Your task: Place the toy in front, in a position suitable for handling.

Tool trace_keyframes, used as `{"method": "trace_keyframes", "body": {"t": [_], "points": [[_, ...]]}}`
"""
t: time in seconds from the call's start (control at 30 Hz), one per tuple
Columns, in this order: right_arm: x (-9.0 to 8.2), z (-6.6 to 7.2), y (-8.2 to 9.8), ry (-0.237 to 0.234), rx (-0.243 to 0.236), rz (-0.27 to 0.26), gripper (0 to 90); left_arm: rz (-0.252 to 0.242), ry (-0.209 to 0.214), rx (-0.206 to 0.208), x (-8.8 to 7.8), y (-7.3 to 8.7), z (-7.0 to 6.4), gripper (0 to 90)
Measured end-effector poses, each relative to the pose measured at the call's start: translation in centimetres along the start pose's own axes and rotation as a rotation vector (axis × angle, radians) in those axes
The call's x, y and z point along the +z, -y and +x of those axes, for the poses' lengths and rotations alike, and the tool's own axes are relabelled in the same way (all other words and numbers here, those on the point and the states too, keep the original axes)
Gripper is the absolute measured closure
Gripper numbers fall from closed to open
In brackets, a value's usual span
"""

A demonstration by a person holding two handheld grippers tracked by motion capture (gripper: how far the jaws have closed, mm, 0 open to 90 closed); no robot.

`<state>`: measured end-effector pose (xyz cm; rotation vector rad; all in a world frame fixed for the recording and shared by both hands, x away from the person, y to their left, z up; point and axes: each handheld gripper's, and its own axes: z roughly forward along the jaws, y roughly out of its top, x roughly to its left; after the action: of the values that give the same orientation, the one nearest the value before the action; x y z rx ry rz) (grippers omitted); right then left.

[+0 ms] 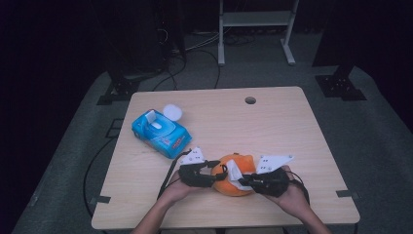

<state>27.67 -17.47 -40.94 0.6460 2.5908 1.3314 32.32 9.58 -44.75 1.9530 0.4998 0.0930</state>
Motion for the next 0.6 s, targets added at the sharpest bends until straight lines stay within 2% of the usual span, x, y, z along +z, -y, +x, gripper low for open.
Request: {"method": "trace_keyframes", "body": {"t": [0.07,0.2,0.27,0.37,0.4,0.43,0.47,0.5,0.53,0.6], "points": [[-0.7,-0.7,0.4,0.019,0.016,-0.006,84.1,-0.005,-0.001,-0.011,0.0,0.1,0.1,45.7],[-2.2,-2.4,1.7,0.073,0.080,-0.008,84.1,-0.005,0.003,-0.010,0.0,0.1,0.3,45.6],[-2.6,-3.1,2.1,0.077,0.113,-0.006,84.1,-0.005,0.001,-0.013,0.0,0.1,0.3,45.4],[-2.7,-2.9,2.0,0.064,0.115,-0.026,84.1,-0.009,-0.004,-0.020,0.1,0.1,0.3,44.7],[-2.4,-2.0,1.3,0.028,0.089,-0.048,84.1,-0.011,-0.003,-0.022,0.1,0.1,0.3,44.7],[-2.4,-2.0,1.3,0.028,0.089,-0.048,84.1,-0.013,-0.003,-0.020,0.2,0.1,0.2,44.7],[-2.0,-1.5,0.9,0.009,0.068,-0.050,84.0,-0.008,-0.005,-0.016,0.2,0.1,0.1,44.6],[-1.0,-0.6,0.4,0.005,0.014,-0.020,83.8,-0.003,-0.009,-0.009,0.1,0.1,0.1,44.3],[-0.6,-0.4,0.3,0.009,0.000,-0.002,83.8,-0.002,-0.008,-0.011,0.1,0.2,0.1,44.2],[-0.4,-0.4,0.4,0.004,-0.001,0.002,83.8,-0.005,-0.006,-0.014,0.1,0.2,0.1,44.2]]}}
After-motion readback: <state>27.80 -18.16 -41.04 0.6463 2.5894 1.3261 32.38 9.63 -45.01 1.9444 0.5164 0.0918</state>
